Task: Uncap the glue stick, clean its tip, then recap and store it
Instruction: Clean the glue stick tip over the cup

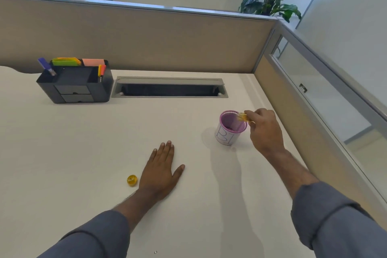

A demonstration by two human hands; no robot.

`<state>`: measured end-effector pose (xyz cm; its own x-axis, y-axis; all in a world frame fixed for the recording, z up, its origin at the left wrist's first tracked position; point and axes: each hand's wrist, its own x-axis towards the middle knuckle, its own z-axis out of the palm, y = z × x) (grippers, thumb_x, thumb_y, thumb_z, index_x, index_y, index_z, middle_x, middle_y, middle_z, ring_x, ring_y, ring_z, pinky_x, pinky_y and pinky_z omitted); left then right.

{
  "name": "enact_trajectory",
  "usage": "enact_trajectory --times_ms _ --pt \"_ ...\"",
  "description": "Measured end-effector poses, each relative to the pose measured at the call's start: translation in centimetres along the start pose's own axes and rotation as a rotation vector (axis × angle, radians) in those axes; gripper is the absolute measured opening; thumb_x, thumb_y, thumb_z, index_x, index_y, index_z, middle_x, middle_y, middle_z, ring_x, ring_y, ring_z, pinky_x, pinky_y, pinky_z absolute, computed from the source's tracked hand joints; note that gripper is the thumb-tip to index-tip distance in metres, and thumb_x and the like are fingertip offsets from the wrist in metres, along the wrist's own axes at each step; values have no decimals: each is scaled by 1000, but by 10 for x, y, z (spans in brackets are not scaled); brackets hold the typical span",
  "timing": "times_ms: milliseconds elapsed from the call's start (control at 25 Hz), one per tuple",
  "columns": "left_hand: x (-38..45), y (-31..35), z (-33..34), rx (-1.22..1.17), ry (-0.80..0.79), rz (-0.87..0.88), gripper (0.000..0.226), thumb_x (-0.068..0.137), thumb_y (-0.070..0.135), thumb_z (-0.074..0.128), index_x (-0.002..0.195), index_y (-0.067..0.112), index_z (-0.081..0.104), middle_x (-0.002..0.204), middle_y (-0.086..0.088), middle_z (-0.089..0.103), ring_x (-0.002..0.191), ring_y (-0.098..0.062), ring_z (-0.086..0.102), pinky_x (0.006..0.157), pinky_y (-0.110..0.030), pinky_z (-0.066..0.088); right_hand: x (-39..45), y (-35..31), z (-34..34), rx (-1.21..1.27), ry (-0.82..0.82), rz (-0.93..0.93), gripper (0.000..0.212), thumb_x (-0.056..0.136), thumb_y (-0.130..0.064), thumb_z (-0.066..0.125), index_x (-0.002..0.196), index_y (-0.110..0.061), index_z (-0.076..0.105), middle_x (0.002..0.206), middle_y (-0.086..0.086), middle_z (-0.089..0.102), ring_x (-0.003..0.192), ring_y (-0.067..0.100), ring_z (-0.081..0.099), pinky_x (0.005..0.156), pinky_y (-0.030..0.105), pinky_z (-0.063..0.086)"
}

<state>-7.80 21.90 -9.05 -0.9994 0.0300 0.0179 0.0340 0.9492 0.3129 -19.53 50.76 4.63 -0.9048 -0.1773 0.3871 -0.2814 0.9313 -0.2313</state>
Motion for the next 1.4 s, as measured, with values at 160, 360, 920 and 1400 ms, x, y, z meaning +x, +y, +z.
enact_trajectory --times_ms 160,360,920,1400 --pt "0 0 0 8 4 -1 81 93 66 10 156 16 0 166 3 -3 150 -8 -9 122 -30 -7 7 5 -4 -144 -13 -102 32 85 6 60 111 -10 69 85 14 60 87 34 52 60 37 48" --pt "0 0 1 0 15 0 79 94 64 14 156 15 2 166 3 0 151 -10 -7 123 -32 -4 10 3 -8 -198 -12 -137 36 82 11 61 110 -10 70 84 13 61 86 33 53 60 31 38" --pt "1 -1 3 17 27 -1 79 95 64 12 156 16 2 166 3 0 151 -8 -7 122 -31 -5 8 -3 -10 -214 -85 -100 38 80 12 58 107 -11 71 87 15 61 88 35 53 62 37 44" --pt "0 0 3 30 16 1 79 94 64 11 156 16 0 166 3 -2 152 -11 -7 122 -31 -6 11 -2 -10 -237 -42 -123 44 72 19 59 102 -10 74 89 18 64 88 38 56 61 38 47"
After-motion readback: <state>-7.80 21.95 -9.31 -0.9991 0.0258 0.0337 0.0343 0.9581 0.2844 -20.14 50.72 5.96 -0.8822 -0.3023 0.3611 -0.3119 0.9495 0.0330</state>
